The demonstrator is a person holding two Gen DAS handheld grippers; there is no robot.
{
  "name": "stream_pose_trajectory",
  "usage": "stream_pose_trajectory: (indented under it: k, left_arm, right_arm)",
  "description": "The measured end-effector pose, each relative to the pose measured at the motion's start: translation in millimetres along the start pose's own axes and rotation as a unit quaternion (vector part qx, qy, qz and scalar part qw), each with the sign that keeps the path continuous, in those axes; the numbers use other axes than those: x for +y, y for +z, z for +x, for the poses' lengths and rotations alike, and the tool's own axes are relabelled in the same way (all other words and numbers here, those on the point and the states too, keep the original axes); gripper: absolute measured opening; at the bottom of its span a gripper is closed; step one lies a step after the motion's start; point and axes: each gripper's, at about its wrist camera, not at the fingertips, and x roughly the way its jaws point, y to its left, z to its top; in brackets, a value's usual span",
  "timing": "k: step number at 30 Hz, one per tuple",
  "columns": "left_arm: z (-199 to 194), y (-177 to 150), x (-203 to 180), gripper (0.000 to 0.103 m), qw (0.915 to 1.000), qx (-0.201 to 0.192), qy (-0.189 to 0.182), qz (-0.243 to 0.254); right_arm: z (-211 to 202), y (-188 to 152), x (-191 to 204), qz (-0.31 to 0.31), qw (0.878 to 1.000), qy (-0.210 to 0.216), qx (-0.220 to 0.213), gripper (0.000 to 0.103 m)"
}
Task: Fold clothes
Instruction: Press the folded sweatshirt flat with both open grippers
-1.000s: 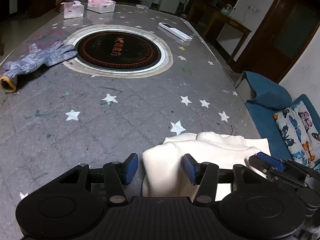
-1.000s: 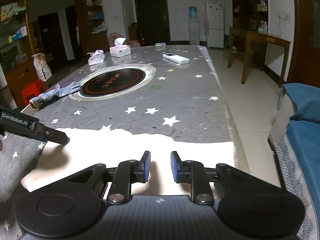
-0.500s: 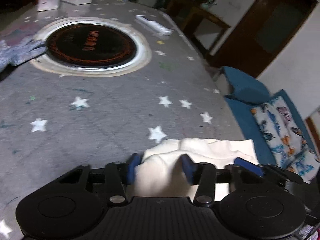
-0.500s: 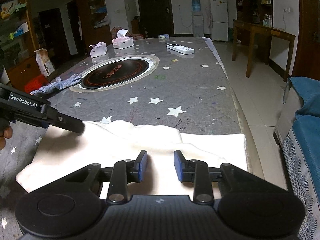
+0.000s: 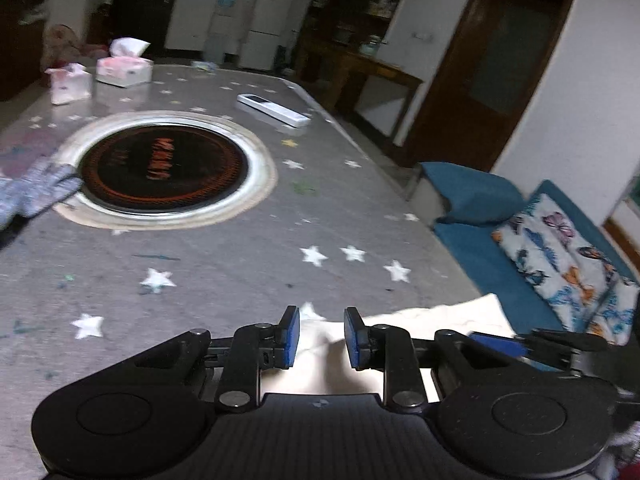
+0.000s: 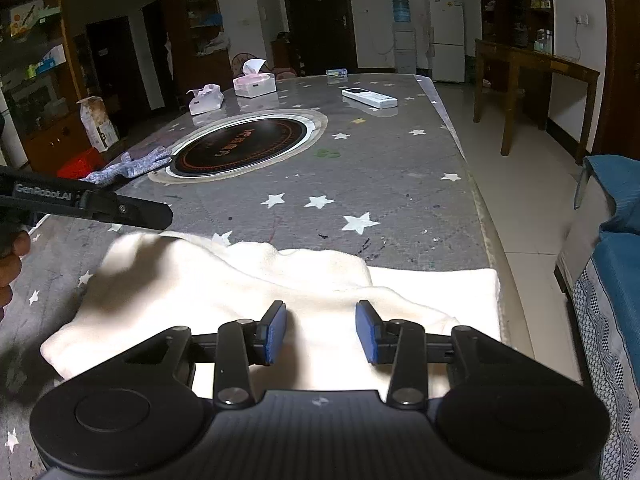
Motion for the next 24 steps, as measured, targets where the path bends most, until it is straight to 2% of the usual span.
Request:
stream_pose_trajectory:
  k: [3,7,13,16,18,24]
  left_arm:
    - [-8,1,-10,0.026,0.9997,-0.014,-0.011,0.02]
    - [1,-4,-25,0.026,0.9982,0.01,-0.033,0.049]
    - [30,-16,-27,0.027,0.9962,0.058,-0.013,0.063]
    - [31,-17,-27,0.028,0.9962,0.06,-0.012,0.062]
    - [32,-17,-28,0.033,0.9959,0.061,-0.011,0.065]
    - [37,-18,-32,0.035,0.9955,0.066,0.001,0.068]
  right_arm:
    - [0,1,0,0.001,1.0,0.0,0.0,0.038]
    - [0,2,1,0.0,1.0,0.0,0.001,0.038]
    - [1,4,2,0.0,1.0,-0.001,0.002,0.039]
    - [0,5,3,0.001,1.0,-0.001,0.001,0.039]
    - [-2,5,3,0.002,1.0,-0.001,-0.001,0.04]
    - [1,3,4,0.001,1.0,-0.003,0.006,0.043]
